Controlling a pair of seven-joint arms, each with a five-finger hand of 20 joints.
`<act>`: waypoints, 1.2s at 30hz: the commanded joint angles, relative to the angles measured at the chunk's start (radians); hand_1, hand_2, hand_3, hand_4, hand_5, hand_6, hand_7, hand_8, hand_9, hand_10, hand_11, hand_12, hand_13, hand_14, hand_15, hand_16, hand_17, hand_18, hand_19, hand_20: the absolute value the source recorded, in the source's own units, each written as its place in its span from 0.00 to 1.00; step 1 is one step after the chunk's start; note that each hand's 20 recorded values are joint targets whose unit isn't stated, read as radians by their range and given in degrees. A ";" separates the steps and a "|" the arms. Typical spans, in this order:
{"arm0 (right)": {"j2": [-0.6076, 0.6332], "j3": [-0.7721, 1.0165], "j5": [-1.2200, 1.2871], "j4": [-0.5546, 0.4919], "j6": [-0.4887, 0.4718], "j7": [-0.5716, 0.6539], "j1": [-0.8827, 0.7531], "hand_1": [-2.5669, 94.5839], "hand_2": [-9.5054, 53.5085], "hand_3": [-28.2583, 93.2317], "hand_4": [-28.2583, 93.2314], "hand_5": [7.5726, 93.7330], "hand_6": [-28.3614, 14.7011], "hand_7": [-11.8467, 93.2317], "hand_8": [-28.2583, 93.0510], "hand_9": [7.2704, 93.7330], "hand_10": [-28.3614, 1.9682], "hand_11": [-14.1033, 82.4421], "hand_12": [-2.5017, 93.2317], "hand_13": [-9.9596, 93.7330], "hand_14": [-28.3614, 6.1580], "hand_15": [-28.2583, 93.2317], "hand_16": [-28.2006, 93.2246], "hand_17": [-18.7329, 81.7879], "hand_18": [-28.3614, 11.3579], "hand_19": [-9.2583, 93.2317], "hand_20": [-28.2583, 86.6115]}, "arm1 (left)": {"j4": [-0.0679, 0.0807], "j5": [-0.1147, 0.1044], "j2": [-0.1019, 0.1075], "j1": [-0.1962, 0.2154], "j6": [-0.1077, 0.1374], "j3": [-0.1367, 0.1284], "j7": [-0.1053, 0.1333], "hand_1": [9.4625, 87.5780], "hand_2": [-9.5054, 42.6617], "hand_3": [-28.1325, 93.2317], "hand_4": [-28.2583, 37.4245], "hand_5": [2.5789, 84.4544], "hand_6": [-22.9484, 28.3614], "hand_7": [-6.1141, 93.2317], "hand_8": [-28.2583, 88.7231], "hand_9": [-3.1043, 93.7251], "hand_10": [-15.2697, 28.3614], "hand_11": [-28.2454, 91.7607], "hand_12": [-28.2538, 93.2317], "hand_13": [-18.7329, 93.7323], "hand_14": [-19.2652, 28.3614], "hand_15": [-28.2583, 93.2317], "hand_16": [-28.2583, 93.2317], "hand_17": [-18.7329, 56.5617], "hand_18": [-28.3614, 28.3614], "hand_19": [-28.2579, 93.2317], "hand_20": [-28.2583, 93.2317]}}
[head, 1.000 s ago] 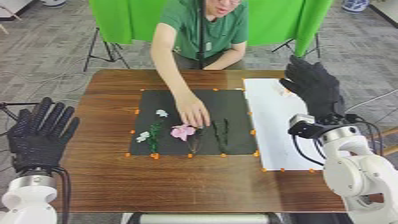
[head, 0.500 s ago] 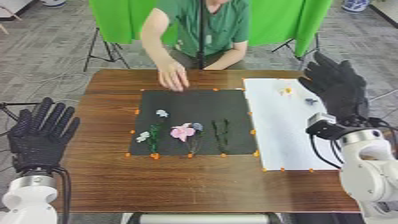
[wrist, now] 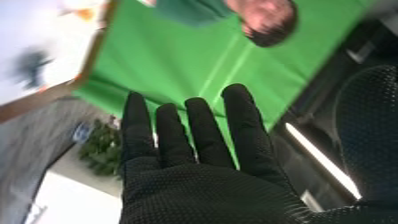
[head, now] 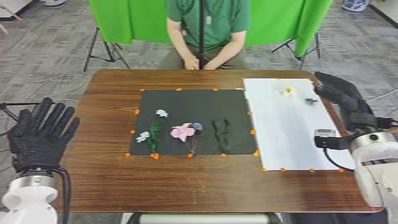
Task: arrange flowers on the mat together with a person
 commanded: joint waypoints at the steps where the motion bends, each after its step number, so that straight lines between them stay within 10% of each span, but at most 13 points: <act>1: 0.090 -0.222 -0.691 0.131 -0.073 0.211 0.266 0.24 0.12 0.83 0.06 0.28 0.58 0.20 0.17 0.23 0.47 0.15 0.17 0.29 0.45 0.24 0.40 0.30 0.39 0.33 0.33 | 0.003 -0.001 -0.010 0.016 0.009 0.006 -0.001 0.23 0.43 0.82 0.00 0.43 0.58 0.19 0.15 0.38 0.67 0.40 0.30 0.40 0.68 0.47 0.18 0.17 0.74 0.49 0.33; 9: 0.119 -0.381 -0.811 0.222 -0.018 0.357 0.407 0.28 0.08 0.84 0.06 0.25 0.57 0.20 0.17 0.20 0.43 0.14 0.18 0.28 0.42 0.24 0.40 0.29 0.38 0.39 0.34 | 0.003 -0.003 -0.010 0.017 0.007 0.009 -0.002 0.24 0.43 0.82 0.00 0.43 0.58 0.19 0.15 0.38 0.67 0.40 0.30 0.40 0.68 0.47 0.18 0.17 0.74 0.49 0.33; 36: 0.076 -0.705 -0.518 0.638 -0.432 0.465 0.820 0.45 0.00 0.86 0.01 0.20 0.58 0.24 0.15 0.18 0.37 0.16 0.18 0.34 0.39 0.37 0.35 0.41 0.22 0.55 0.33 | 0.013 0.005 -0.007 0.002 0.014 0.020 -0.013 0.24 0.43 0.82 0.00 0.43 0.58 0.20 0.15 0.38 0.67 0.40 0.31 0.40 0.68 0.48 0.18 0.17 0.74 0.49 0.33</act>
